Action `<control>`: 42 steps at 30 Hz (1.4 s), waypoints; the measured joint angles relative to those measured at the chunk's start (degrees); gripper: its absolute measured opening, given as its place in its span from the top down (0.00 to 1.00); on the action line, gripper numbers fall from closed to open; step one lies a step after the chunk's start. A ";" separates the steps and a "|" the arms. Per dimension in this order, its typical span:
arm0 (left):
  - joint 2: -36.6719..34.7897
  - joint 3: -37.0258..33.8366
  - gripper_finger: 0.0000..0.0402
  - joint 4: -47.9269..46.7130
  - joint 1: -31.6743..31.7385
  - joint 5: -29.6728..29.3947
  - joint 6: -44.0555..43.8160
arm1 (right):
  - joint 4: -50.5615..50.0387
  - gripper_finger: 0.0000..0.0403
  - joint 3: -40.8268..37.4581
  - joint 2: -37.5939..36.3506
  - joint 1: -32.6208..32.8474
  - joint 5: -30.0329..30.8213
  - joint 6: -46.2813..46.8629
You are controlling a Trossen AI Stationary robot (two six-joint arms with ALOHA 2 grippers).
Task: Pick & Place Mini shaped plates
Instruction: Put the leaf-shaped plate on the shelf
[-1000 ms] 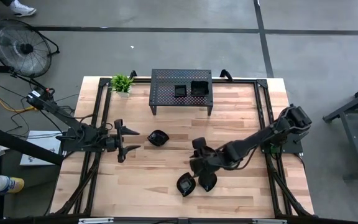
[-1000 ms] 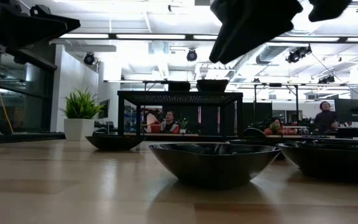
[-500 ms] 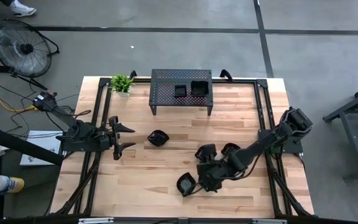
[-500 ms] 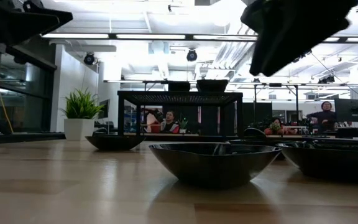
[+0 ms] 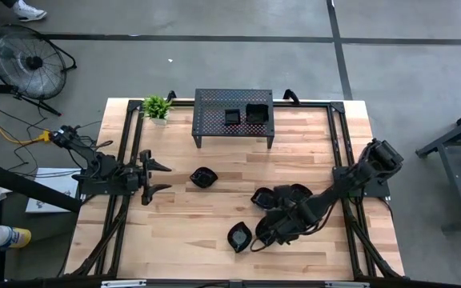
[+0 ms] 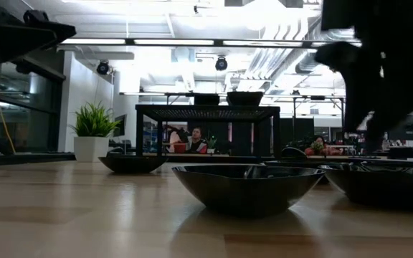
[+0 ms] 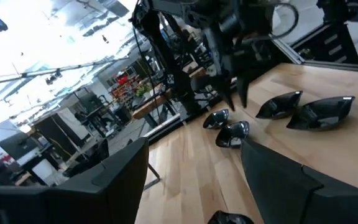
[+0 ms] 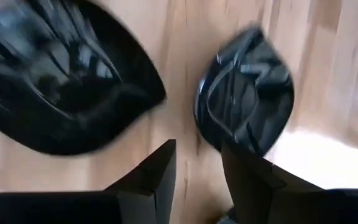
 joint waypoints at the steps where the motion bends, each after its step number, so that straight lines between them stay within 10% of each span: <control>1: 0.07 -0.01 0.38 -0.80 0.00 -0.10 -0.84 | -0.01 0.69 -0.91 0.00 0.07 0.05 -0.31; 26: 0.17 -0.01 0.38 -1.87 0.00 -0.59 -2.84 | 7.02 0.69 -4.43 0.00 0.01 5.18 -24.61; 42: 0.17 -0.01 0.38 -1.87 0.00 -0.61 -2.93 | 10.49 0.69 -4.41 4.15 -2.27 0.74 -24.24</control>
